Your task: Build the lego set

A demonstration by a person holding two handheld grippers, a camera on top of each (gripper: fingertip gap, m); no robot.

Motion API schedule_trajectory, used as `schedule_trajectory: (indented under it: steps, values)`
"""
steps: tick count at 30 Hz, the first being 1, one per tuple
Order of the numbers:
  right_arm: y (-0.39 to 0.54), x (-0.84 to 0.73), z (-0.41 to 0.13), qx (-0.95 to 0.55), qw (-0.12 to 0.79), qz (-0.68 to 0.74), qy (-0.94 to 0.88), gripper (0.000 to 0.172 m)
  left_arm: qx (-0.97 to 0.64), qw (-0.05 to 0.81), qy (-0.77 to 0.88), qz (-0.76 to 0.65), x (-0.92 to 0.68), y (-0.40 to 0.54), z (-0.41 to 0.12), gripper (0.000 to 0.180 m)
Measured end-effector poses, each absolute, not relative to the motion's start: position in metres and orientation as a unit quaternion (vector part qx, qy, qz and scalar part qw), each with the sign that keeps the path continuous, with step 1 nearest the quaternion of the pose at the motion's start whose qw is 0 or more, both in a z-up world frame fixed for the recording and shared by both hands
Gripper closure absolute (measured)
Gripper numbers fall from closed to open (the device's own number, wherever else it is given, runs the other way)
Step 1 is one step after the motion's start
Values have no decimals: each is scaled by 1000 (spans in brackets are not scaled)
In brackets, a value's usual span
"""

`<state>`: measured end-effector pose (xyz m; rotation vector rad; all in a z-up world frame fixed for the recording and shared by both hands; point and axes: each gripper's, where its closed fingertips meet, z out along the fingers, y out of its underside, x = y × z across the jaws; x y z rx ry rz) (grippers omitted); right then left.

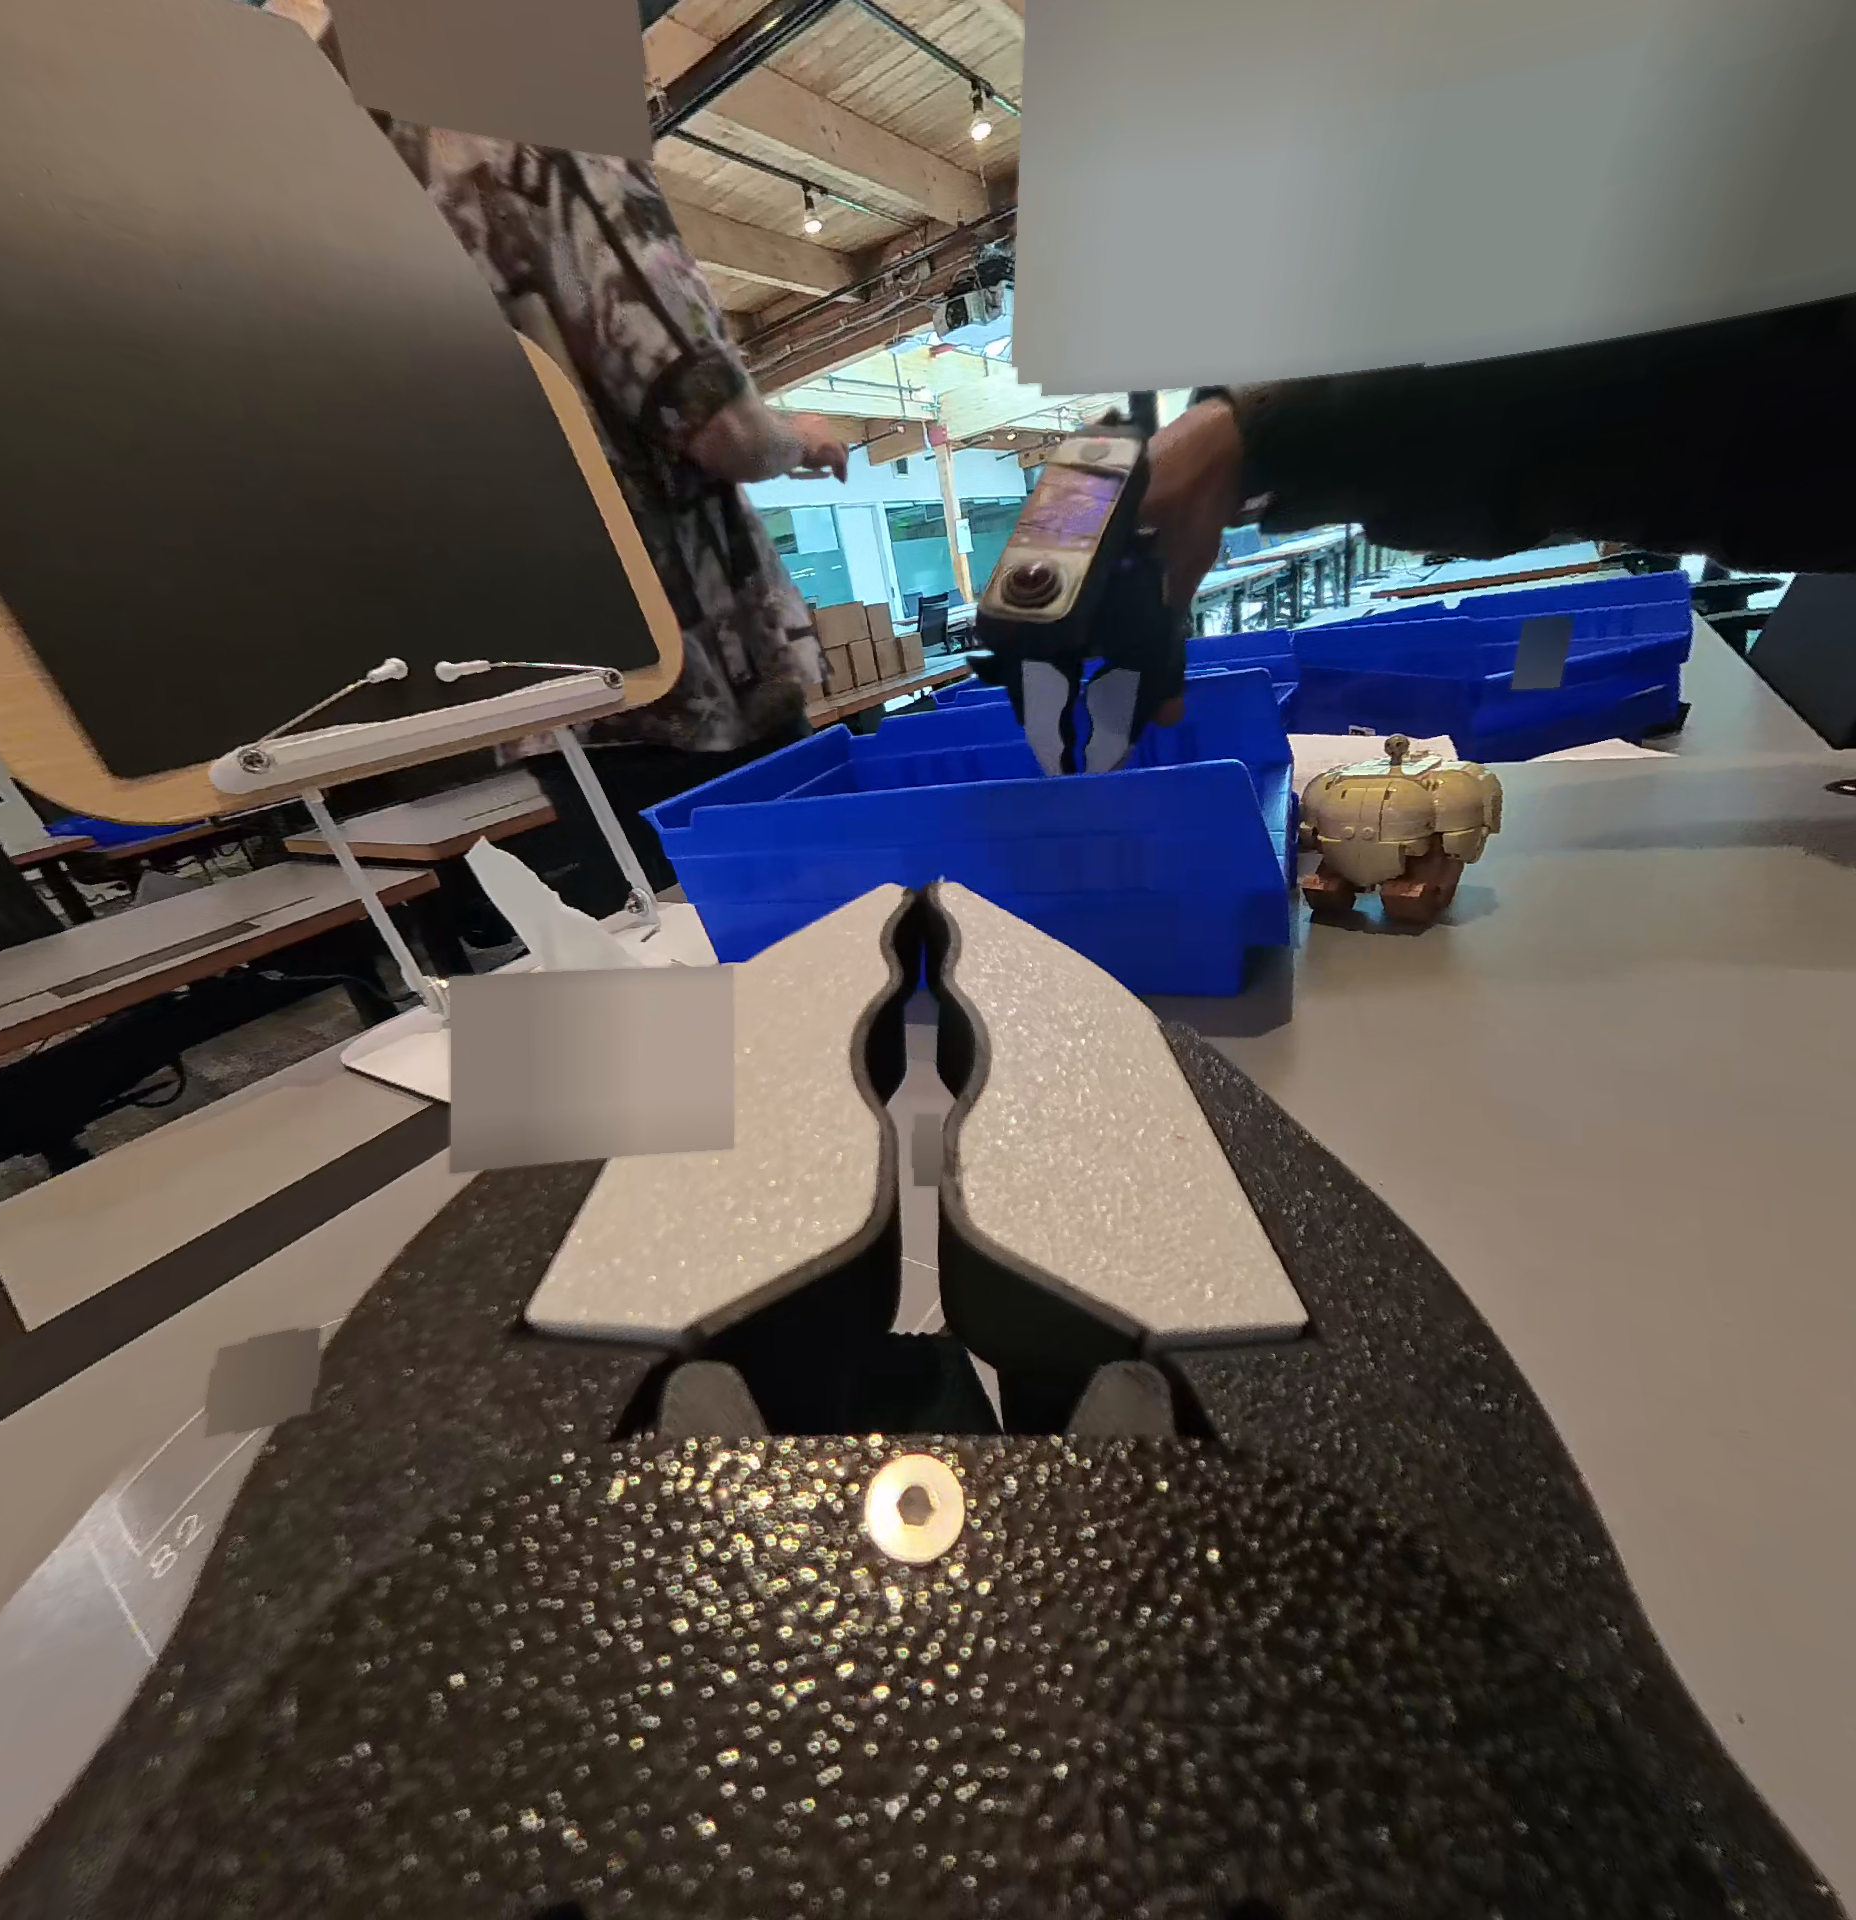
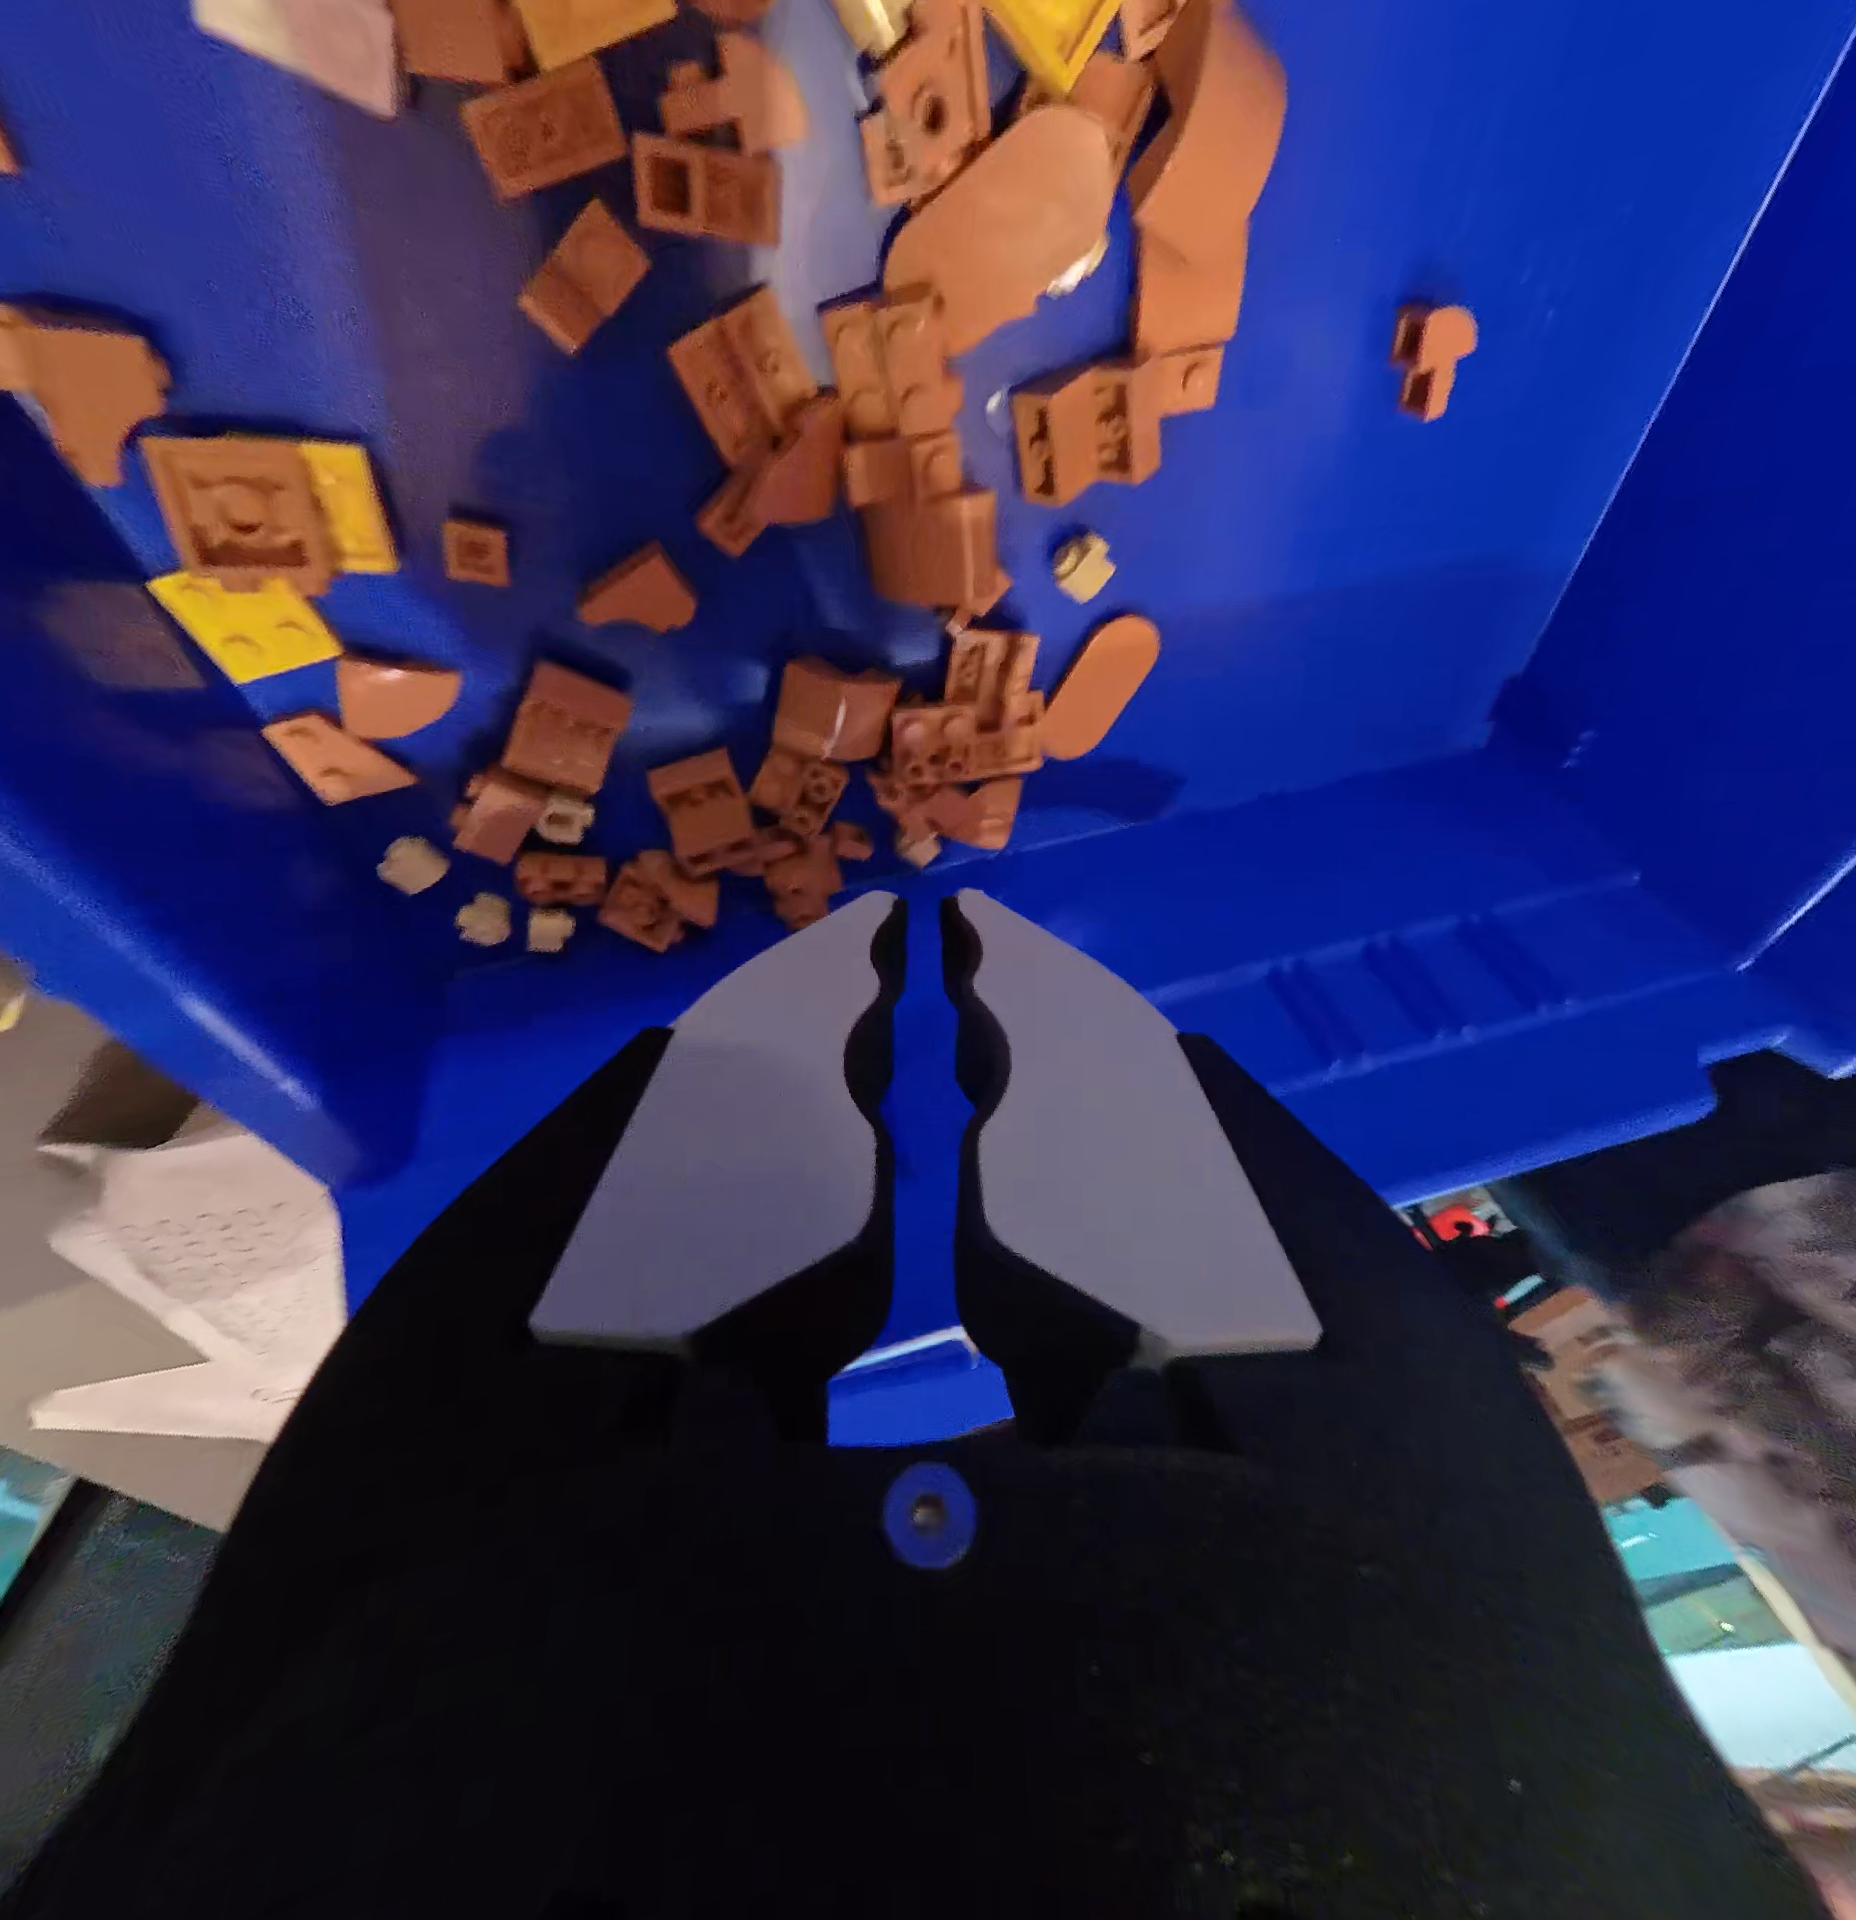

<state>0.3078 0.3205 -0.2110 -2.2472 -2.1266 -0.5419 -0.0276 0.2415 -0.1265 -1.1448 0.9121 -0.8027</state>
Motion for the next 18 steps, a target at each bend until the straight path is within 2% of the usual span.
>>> schedule_trajectory:
  steps: [5, 12, 18]
  values:
    - [350, 282, -220, -709, 35, -156, -687, 166, -501, 669, 418, -357, -26, 237, -128, 180]
    - [361, 269, -244, -710, 10, -128, -692, 164, -495, 669, 428, -353, -24, 233, -129, 180]
    - [362, 268, -244, -724, 0, -113, -681, 161, -493, 666, 436, -352, -23, 231, -130, 180]
